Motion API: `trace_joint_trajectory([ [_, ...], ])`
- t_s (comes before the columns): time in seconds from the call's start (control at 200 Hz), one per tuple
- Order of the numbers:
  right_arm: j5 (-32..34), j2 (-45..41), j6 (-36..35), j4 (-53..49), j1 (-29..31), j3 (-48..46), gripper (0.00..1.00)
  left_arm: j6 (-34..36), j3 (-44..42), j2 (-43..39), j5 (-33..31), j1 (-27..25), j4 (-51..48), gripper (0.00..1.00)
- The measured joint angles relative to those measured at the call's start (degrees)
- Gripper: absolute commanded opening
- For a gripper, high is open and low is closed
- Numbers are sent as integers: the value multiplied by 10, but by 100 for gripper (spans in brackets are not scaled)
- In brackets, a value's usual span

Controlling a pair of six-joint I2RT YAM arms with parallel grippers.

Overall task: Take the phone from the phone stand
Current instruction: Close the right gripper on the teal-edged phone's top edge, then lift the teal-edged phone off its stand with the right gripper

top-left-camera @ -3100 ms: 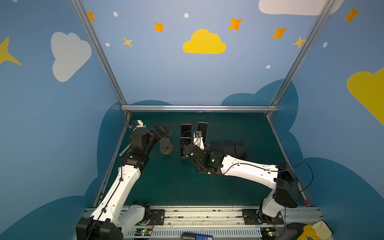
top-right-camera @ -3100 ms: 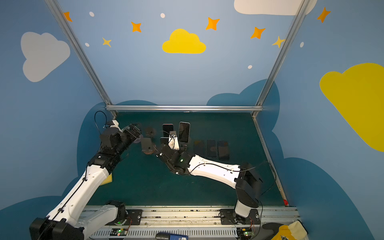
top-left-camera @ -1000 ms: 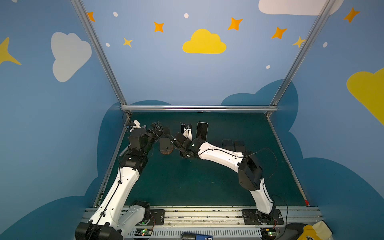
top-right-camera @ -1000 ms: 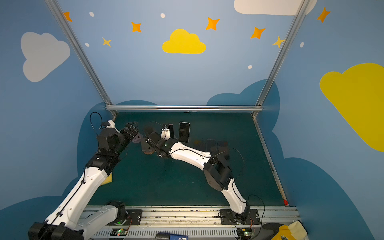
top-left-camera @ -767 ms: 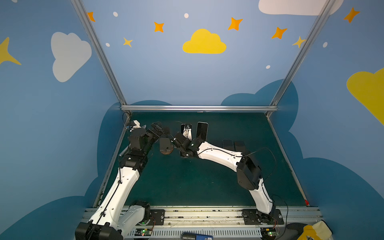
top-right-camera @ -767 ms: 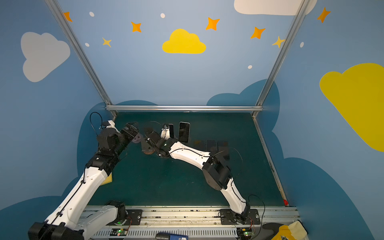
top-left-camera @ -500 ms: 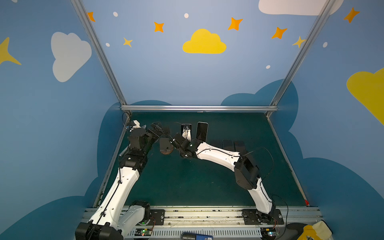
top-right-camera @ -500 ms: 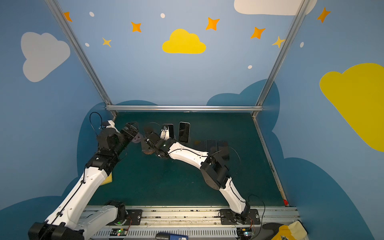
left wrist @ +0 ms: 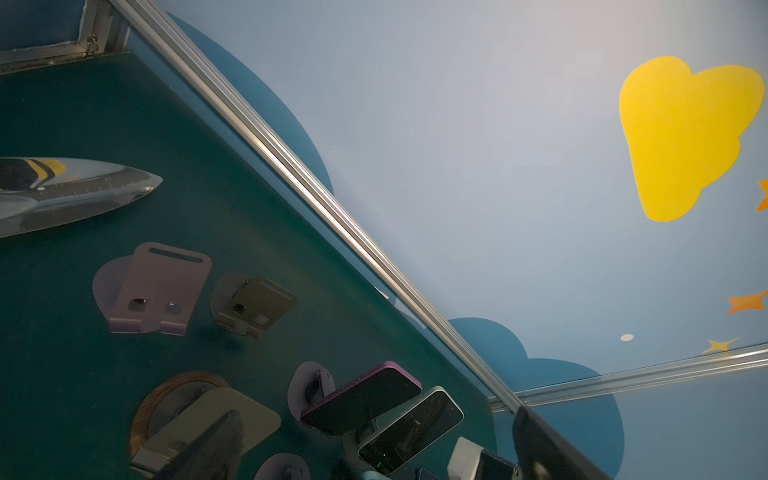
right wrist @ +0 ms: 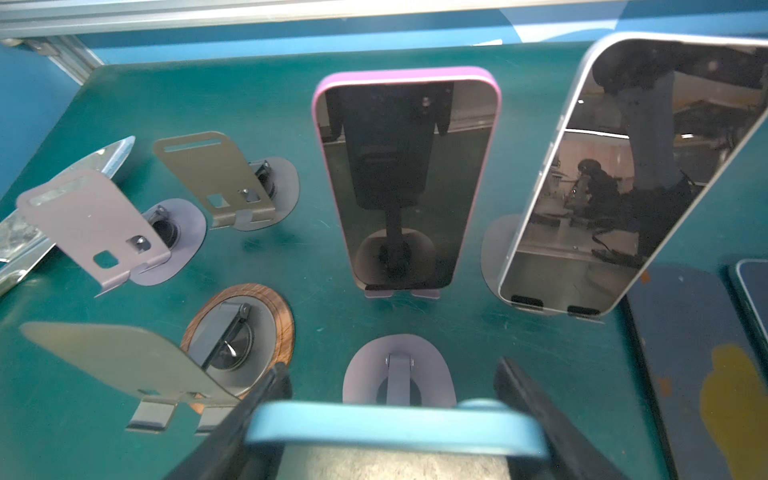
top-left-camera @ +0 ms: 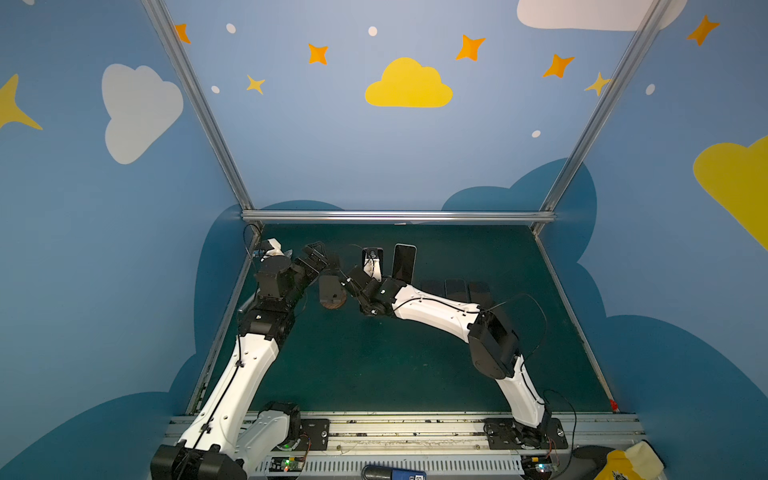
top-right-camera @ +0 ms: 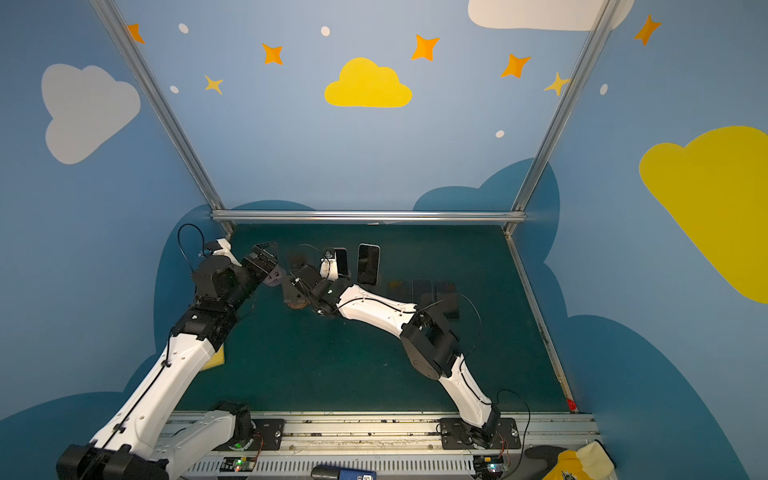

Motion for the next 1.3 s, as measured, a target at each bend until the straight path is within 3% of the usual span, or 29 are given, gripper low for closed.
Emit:
trace_joint_trajectory([
  [0.756,-19,-60,-106,64,13,-62,62,-6,0,12,30,0,16,100],
  [1.302,-17,-171,-156,103,21,-176,62,-7,0,15,41,0,19,100],
])
